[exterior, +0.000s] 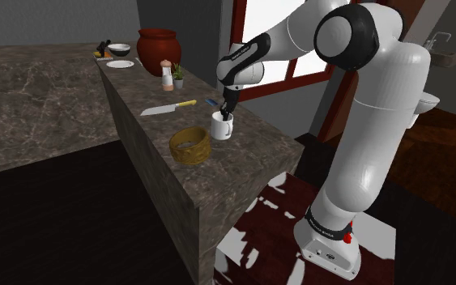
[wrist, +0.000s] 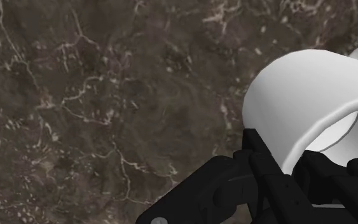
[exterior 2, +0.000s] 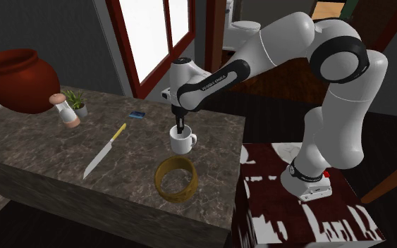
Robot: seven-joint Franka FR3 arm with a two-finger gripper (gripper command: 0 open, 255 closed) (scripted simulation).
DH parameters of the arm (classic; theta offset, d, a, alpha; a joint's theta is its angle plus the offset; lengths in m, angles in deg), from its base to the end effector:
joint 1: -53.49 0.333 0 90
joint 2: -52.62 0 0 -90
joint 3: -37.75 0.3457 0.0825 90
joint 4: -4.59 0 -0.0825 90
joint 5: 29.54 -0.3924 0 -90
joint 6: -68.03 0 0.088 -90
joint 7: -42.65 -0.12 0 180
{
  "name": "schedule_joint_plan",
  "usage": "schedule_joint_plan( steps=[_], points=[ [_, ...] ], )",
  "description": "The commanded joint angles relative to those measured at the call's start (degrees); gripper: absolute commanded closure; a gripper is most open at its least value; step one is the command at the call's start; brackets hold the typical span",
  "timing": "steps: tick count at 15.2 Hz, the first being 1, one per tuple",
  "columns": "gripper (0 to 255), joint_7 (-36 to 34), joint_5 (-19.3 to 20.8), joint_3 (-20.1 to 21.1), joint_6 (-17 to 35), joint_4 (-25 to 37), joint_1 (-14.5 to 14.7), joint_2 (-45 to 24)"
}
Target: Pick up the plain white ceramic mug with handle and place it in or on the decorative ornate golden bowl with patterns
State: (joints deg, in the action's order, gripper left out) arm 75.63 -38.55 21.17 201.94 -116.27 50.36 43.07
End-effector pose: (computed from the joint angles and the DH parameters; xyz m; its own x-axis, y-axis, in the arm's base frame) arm 0.5543 -0.1907 0.3583 0.9870 0.1296 0.0954 0.1326 -0.9909 -0.0251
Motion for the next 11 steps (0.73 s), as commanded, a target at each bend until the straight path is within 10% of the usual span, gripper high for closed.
schedule_joint_plan(
  steps=[1,11],
  points=[
    [255,0.0,-0.01,0.01,0.01,0.01,0.01,0.0],
    [255,-1.69,2.04,-0.38,-6.25,2.88,0.28,3.64]
  ],
)
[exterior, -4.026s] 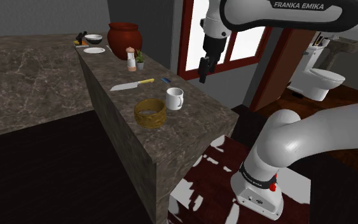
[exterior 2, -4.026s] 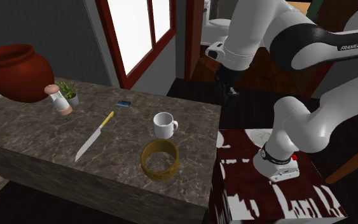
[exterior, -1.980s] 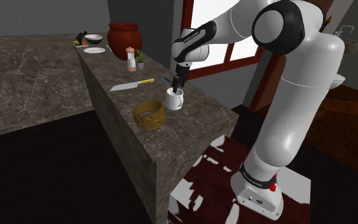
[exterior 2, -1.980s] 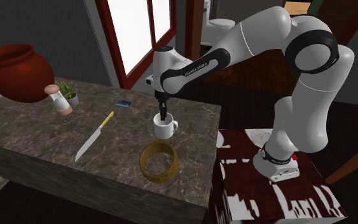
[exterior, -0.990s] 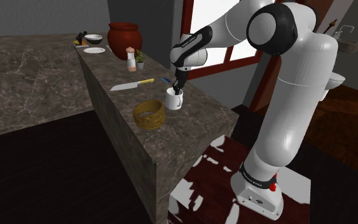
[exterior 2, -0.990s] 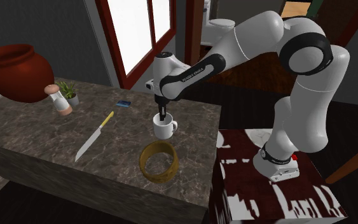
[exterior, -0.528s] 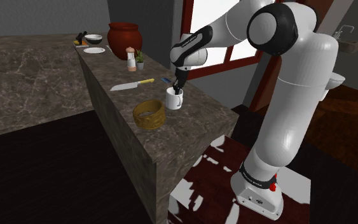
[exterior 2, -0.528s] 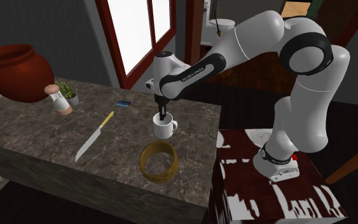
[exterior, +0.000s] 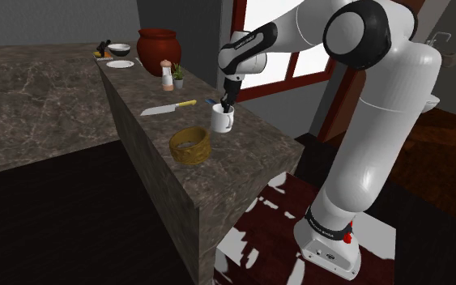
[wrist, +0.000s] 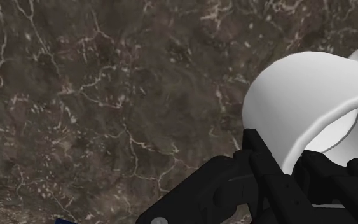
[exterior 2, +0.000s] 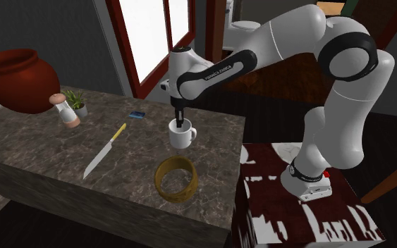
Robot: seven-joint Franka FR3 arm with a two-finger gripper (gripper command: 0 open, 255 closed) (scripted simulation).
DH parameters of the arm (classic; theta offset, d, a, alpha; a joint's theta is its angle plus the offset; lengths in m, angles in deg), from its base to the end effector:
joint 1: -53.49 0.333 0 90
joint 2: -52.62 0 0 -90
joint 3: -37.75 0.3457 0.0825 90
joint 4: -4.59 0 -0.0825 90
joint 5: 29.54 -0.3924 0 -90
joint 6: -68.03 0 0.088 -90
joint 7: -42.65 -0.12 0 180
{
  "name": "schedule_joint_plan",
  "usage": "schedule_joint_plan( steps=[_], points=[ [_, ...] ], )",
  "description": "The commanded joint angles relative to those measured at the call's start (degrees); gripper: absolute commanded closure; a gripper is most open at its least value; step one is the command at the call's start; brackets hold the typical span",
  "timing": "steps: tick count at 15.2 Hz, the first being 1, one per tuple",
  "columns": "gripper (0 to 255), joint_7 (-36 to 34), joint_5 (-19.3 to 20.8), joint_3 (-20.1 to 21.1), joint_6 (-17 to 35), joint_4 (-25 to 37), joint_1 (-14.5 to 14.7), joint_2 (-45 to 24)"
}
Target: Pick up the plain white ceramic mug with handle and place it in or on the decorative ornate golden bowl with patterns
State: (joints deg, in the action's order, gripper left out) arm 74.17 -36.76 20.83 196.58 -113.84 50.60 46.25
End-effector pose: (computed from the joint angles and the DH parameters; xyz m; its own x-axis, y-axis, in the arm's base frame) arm 0.5533 -0.1907 0.4001 0.9869 0.1300 0.0958 0.1329 -0.9908 -0.0251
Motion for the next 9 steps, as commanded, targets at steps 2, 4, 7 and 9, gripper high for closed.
schedule_joint_plan(
  steps=[2,4,7,9],
  points=[
    [255,-0.55,0.62,-0.07,-2.3,1.24,0.08,1.15],
    [255,-0.85,0.96,-0.11,-3.73,2.07,0.11,1.79],
    [255,-1.26,1.42,-0.14,-5.89,3.41,0.15,2.67],
    [255,-1.51,1.69,-0.15,-7.33,4.37,0.17,3.19]
  ],
)
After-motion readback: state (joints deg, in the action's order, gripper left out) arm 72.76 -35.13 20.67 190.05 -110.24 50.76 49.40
